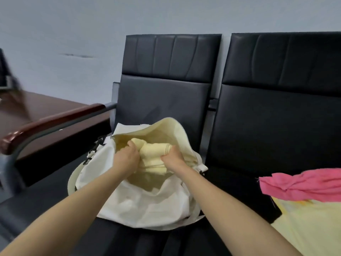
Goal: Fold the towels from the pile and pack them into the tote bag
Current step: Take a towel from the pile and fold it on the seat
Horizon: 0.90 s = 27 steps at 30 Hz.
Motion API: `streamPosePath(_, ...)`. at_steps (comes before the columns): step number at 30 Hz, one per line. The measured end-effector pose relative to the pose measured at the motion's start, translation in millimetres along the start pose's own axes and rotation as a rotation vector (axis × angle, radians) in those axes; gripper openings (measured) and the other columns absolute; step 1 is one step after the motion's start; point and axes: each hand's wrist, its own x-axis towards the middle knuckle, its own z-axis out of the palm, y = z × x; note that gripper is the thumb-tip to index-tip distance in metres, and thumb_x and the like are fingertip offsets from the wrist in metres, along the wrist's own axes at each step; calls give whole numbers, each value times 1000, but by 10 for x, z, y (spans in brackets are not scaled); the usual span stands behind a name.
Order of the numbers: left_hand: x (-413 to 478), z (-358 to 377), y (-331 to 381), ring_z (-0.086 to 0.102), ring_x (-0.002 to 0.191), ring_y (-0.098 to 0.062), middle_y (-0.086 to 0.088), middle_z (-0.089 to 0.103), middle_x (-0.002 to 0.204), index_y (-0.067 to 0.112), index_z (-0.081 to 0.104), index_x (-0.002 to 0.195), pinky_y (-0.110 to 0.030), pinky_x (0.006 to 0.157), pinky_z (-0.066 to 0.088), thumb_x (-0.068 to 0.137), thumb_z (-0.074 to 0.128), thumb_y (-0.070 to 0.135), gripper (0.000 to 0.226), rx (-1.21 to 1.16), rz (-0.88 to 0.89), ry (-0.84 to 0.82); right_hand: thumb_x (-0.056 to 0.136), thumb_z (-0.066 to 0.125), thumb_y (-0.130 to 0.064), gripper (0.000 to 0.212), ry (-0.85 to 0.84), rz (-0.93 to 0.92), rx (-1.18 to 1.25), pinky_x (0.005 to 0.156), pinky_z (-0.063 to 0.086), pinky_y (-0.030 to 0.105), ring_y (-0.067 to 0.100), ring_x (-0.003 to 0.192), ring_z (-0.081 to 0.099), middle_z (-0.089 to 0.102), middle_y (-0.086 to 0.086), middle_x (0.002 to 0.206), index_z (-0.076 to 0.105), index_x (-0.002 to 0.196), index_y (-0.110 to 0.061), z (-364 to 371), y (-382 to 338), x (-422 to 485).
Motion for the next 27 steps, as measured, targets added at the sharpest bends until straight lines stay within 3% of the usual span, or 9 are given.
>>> streamPosePath(5,54,228,-178,66,99,-25,-9,64,112,-13,12,141,-29,72,40,95,35,11,57,273,52,5,96,49,-11,63,-73,96,-62,68,49,30,26,100,58,53,15,131,12,146,0,306,13,214)
streamPosePath(7,32,283,-314,66,99,-25,-9,65,113,-14,11,141,-30,74,41,94,35,10,57,325,52,-27,97,50,-11,63,-88,90,-81,73,46,29,27,110,58,53,14,130,10,145,2,427,-2,207)
streamPosePath(10,1,307,-474,66,102,-25,-12,64,117,-14,12,140,-28,71,40,95,34,10,55,316,8,-92,98,49,-12,74,-130,76,-60,72,45,28,25,103,58,53,13,127,-4,149,1,587,-56,177)
streamPosePath(12,16,291,-527,64,108,-27,-16,59,125,-16,9,141,-29,73,41,97,32,10,56,272,-29,-132,98,50,-14,80,-146,76,-33,64,43,28,22,89,54,54,11,116,-11,149,0,662,-97,178)
streamPosePath(16,127,205,-574,60,113,-32,-21,55,130,-16,3,143,-35,86,46,97,30,7,58,158,-113,-127,98,52,-15,84,-141,116,43,46,39,22,19,73,49,54,10,120,-13,149,0,775,-175,292)
streamPosePath(18,181,191,-555,60,112,-31,-20,55,129,-16,2,143,-36,86,47,97,31,7,58,166,-124,-86,95,56,-11,79,-109,117,51,43,38,22,18,67,48,54,8,112,1,151,-1,836,-177,350)
streamPosePath(21,188,204,-436,49,123,-29,-20,42,138,-9,16,143,-31,94,44,99,33,11,52,280,-84,-103,94,53,-5,34,-87,14,-144,69,46,28,24,87,58,62,15,118,52,127,3,925,-135,428)
streamPosePath(24,148,180,-294,40,128,-30,-17,37,141,2,40,139,-31,97,41,99,35,11,42,300,58,-175,96,48,-7,18,-127,-24,-153,72,41,29,22,84,55,60,13,107,61,106,-2,929,-71,453)
streamPosePath(27,129,163,-210,49,123,-33,-18,48,135,2,47,134,-35,97,42,97,35,9,39,143,171,-340,92,54,-8,5,-76,-98,-275,74,42,31,28,89,54,55,15,102,56,88,-9,894,-70,400)
